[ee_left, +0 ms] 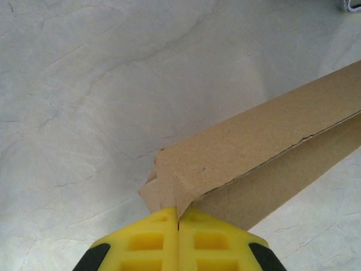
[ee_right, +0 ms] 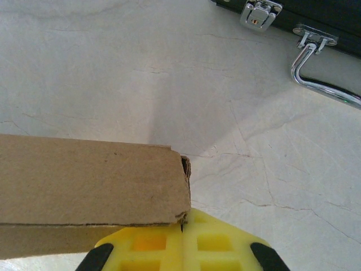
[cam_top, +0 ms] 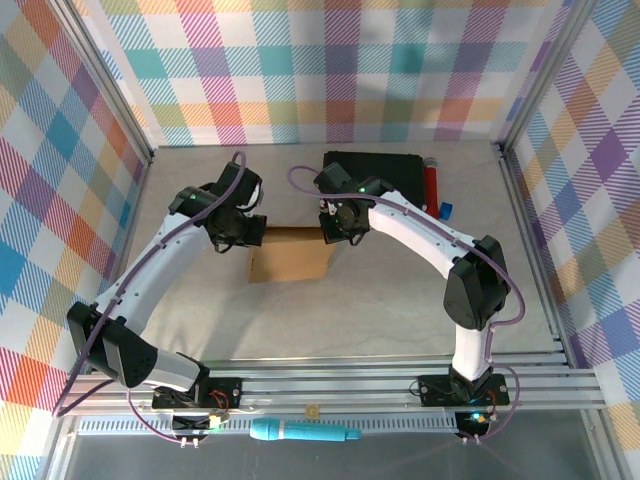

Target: Fold the paper box

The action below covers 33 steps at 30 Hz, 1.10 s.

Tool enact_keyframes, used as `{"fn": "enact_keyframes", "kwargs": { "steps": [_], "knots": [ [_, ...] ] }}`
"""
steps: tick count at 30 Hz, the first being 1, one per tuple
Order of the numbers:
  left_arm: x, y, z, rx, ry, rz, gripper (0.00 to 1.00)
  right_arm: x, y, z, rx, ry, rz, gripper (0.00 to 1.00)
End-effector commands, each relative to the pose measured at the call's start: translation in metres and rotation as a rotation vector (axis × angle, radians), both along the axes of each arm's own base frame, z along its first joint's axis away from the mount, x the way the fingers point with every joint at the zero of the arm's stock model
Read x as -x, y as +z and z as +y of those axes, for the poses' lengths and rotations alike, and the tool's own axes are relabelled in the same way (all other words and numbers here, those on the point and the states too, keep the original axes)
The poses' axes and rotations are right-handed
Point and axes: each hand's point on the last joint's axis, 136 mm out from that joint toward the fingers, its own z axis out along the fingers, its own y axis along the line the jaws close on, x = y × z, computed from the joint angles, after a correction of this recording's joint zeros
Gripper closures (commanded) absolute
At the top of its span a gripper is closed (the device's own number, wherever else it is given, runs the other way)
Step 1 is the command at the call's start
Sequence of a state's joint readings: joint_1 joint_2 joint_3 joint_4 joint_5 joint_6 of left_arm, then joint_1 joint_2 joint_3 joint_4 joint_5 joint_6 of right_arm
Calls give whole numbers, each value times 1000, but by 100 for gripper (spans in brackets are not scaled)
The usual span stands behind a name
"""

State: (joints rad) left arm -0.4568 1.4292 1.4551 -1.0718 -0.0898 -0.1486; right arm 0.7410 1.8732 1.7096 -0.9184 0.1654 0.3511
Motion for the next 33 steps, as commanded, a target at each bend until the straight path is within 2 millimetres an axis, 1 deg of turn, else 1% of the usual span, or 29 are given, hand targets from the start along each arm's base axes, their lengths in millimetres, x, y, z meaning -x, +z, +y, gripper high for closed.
{"fn": "enact_keyframes", "kwargs": {
  "steps": [1, 4, 9, 12, 18, 26, 33],
  "knots": [
    [1, 8, -3, 7, 6, 3, 100, 2, 6, -3, 19, 4, -4, 100],
    [4, 7, -2, 9, 26, 35, 100, 1, 10, -4, 21, 1, -14, 100],
    [9, 4, -3, 6, 65, 114, 100, 0, 11, -4, 24, -4, -11, 100],
    [10, 6, -3, 9, 99, 140, 100, 0, 12, -3, 25, -7, -11, 100],
    [12, 8, -8, 40, 159, 199, 100, -3, 17, -3, 27, -12, -20, 100],
    [9, 7, -19, 102, 212, 241, 100, -1, 13, -2, 27, -9, -6, 100],
    [9, 7, -23, 125, 257, 274, 100, -1, 13, -1, 26, -6, -4, 100]
  ]
}}
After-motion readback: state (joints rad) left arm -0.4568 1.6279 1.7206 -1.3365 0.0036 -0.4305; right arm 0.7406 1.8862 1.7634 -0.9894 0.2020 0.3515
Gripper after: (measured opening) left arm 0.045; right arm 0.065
